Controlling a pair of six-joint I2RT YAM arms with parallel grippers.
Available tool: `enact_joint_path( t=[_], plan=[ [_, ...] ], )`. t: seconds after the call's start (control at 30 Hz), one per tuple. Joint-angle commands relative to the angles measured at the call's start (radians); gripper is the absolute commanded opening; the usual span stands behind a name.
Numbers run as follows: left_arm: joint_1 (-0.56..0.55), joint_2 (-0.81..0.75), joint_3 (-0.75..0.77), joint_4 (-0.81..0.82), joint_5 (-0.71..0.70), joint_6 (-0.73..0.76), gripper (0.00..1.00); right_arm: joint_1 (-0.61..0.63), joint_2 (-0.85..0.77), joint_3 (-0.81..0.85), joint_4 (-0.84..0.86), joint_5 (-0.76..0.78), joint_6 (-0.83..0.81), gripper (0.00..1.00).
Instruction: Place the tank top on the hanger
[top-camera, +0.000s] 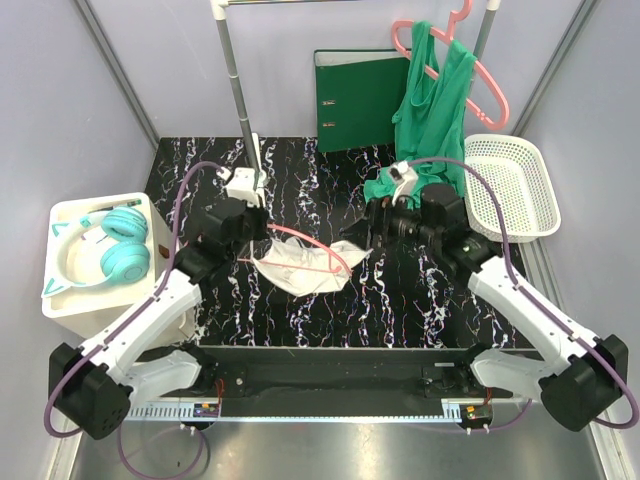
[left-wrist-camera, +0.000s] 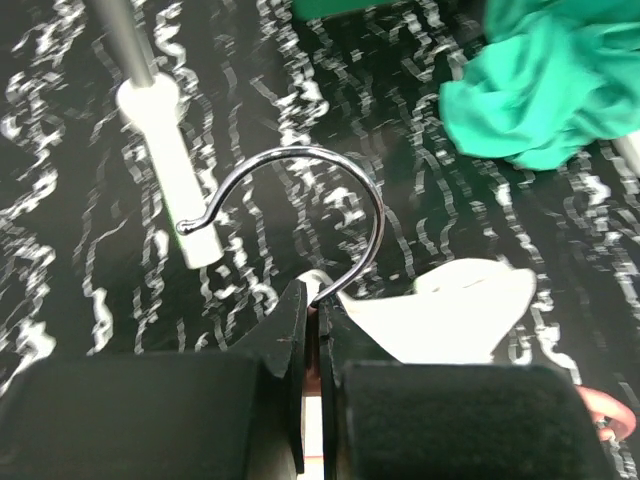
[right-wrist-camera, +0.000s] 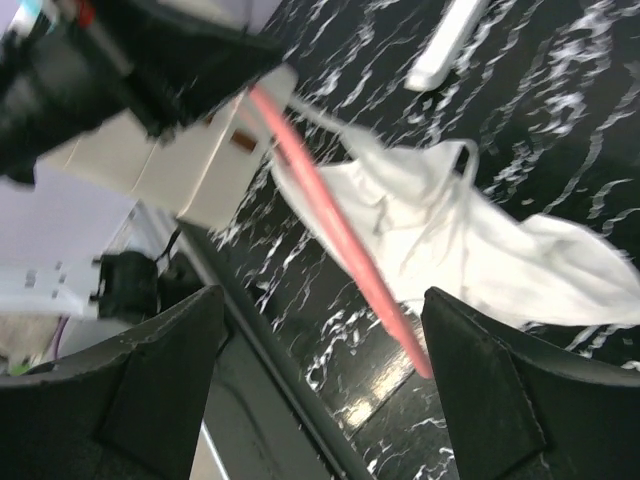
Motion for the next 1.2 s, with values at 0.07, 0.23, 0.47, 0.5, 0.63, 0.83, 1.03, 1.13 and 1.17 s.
enact_joint_path(
  t=[0.07,0.23,0.47,0.5,0.63,0.83,1.03,1.13,1.17],
  plan=[
    [0.001,-0.142,-0.029,-0.019,-0.166,0.0,0.0,-0.051,0.145,0.111,-0.085,0.137,0.034,0.84],
    [0.003,-0.232,-0.092,-0.068,-0.235,-0.046,0.0,-0.049,0.322,0.186,-0.053,0.056,0.027,0.76],
    [0.001,-0.326,-0.125,-0.096,-0.229,-0.046,0.0,0.016,0.61,0.323,-0.038,0.042,-0.024,0.69],
    [0.001,-0.33,-0.125,-0.096,-0.226,-0.044,0.0,0.024,0.639,0.341,-0.038,0.028,-0.026,0.68],
    [0.001,-0.327,-0.115,-0.106,-0.199,-0.038,0.0,0.056,0.759,0.433,-0.041,0.007,-0.03,0.64],
    [0.001,-0.315,-0.118,-0.106,-0.185,-0.04,0.0,0.092,0.891,0.507,-0.053,-0.004,-0.039,0.61],
    [0.003,-0.309,-0.115,-0.103,-0.171,-0.043,0.0,0.11,0.974,0.55,-0.096,0.006,-0.069,0.59],
    [0.001,-0.312,-0.117,-0.105,-0.166,-0.043,0.0,0.115,0.992,0.562,-0.113,0.014,-0.078,0.53],
    [0.003,-0.312,-0.117,-0.103,-0.165,-0.043,0.0,0.115,0.994,0.562,-0.116,0.017,-0.081,0.52]
  ],
)
